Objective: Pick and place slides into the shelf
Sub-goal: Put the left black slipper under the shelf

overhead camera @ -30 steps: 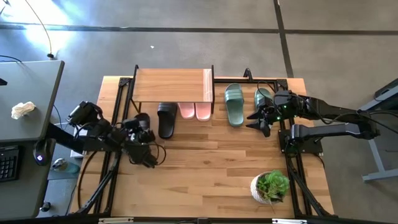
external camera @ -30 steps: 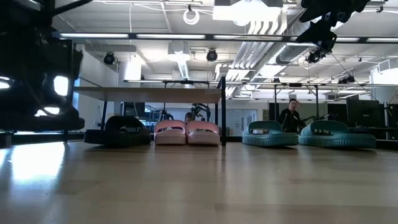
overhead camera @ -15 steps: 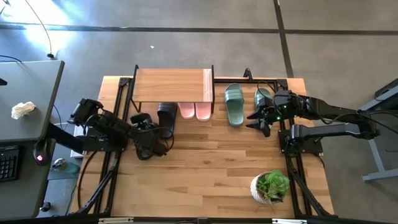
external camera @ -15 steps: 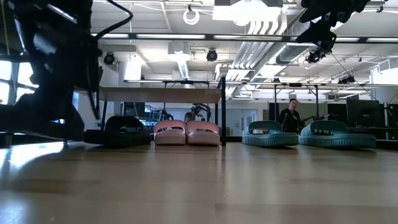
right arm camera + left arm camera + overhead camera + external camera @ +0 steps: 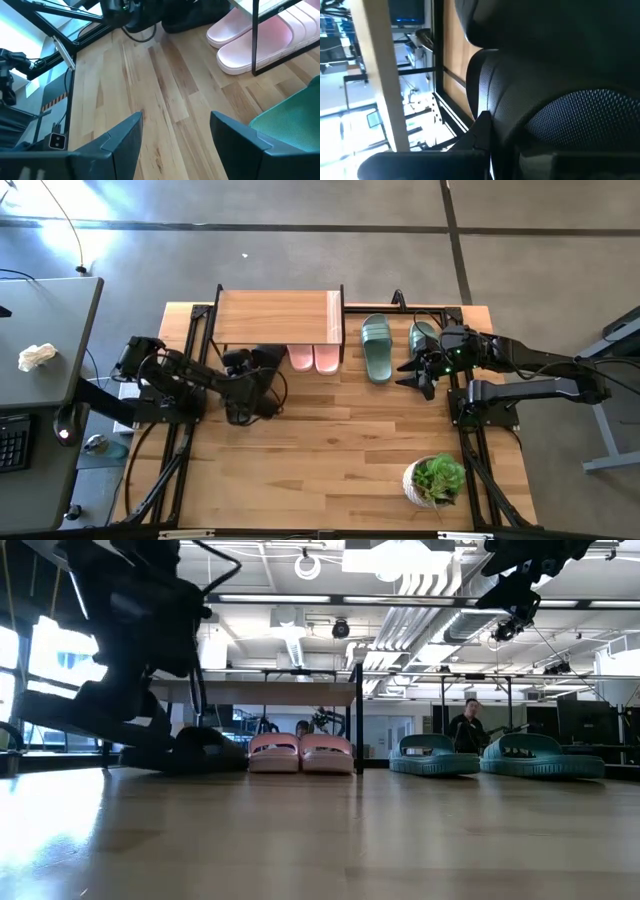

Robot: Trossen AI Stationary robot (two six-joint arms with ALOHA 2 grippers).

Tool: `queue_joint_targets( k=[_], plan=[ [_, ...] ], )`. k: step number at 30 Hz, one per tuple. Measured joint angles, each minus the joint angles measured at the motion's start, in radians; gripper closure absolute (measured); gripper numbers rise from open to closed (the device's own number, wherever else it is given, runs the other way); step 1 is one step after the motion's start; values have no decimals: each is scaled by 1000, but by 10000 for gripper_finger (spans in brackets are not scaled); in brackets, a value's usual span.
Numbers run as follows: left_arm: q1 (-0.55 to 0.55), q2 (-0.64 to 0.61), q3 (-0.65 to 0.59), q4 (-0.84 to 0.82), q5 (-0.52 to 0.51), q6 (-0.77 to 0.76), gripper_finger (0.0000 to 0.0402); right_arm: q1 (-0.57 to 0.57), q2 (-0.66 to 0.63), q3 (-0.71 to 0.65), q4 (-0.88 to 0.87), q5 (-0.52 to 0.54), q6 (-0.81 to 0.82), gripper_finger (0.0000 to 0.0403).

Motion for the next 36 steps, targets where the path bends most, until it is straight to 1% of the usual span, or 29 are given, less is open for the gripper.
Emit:
queue_joint_targets(
  k=[5, 8, 11, 16, 21, 27, 30, 36],
  plan=[
    [76, -2, -35, 122, 2, 159, 401, 0, 0, 0, -5, -3, 2, 180],
    [88, -3, -37, 140, -6, 215, 401, 0, 0, 0, -10, -3, 0, 180],
    [86, -2, -25, 104, -6, 260, 401, 0, 0, 0, -16, -4, 0, 180],
    [67, -1, -22, 12, 1, 215, 401, 0, 0, 0, -18, -3, -13, 180],
    [68, 0, -10, -29, 4, 204, 401, 0, 0, 0, -18, 1, -12, 180],
    [68, 0, 22, -125, -6, 190, 401, 0, 0, 0, -23, 10, -14, 180],
    [68, 0, 22, -124, -5, 239, 401, 0, 0, 0, -23, 15, -14, 180],
    [68, 0, 22, -99, 13, 384, 401, 0, 0, 0, -23, 14, -15, 180]
  ],
)
